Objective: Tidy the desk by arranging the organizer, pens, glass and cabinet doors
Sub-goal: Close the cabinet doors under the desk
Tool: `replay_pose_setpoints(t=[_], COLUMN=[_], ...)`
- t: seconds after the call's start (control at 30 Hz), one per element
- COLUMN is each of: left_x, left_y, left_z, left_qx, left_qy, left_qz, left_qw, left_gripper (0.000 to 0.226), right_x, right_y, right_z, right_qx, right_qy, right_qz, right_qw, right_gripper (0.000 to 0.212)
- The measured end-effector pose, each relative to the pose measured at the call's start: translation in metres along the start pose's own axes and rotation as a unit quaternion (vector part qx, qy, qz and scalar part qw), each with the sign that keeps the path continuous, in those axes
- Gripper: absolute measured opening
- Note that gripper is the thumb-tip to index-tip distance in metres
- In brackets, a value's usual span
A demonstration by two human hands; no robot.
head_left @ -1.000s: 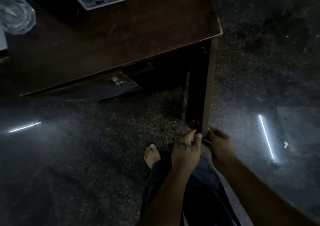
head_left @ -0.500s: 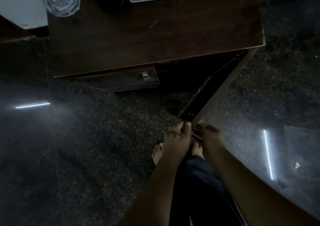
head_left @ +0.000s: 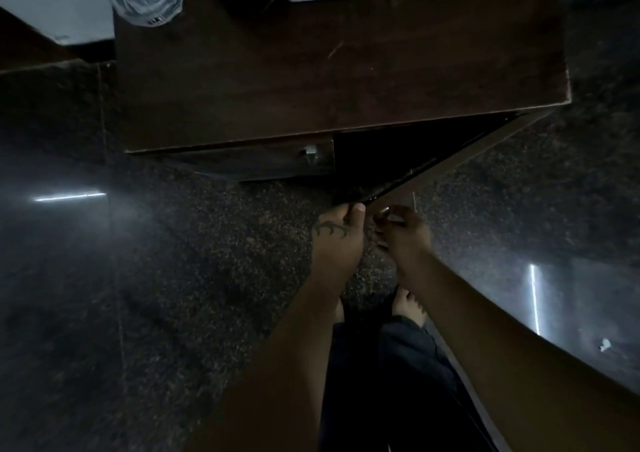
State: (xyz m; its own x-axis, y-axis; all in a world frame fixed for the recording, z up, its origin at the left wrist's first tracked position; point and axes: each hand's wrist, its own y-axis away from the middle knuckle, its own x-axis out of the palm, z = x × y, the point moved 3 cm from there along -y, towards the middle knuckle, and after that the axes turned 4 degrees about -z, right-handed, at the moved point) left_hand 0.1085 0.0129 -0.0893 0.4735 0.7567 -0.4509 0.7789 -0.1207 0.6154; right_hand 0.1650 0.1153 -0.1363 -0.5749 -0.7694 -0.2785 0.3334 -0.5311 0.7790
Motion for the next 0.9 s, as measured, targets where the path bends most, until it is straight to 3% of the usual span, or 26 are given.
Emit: replay_pose_setpoints(t=[0.17, 0.43, 0.57, 0.67, 0.9], left_x=[-0.006, -0.01, -0.014, -0.018, -0.03], left_y=[-0.016, -0.044, -0.052, -0.052, -0.05], left_z=[-0.001, -0.014, -0.018, -0.018, -0.015], left_qx=[0.0, -0.008, -0.001, 0.002, 0.053], left_qy=[0.062, 0.115, 0.115, 0.108, 0.011], left_qz=[-0.021, -0.035, -0.028, -0.03, -0.038], left_qw=[0.998, 0.993, 0.993, 0.994, 0.998], left_gripper=[0.045, 0.04, 0.038, 0.036, 0.037], right_x=[0.01, 0.038, 0.045, 0.048, 0.046], right_y=[-0.006, -0.017, -0.016, -0.016, -0.01], right_z=[0.019, 0.054, 0.07, 0.073, 0.073], right_qx=[-0.034, -0.058, -0.059, -0.045, -0.054], right_qy=[0.047, 0.086, 0.092, 0.107, 0.088], right_qz=[0.035, 0.101, 0.114, 0.122, 0.121], right_qw=[0.998, 0.989, 0.987, 0.986, 0.987], right_gripper=[0.023, 0.051, 0.056, 0.073, 0.059])
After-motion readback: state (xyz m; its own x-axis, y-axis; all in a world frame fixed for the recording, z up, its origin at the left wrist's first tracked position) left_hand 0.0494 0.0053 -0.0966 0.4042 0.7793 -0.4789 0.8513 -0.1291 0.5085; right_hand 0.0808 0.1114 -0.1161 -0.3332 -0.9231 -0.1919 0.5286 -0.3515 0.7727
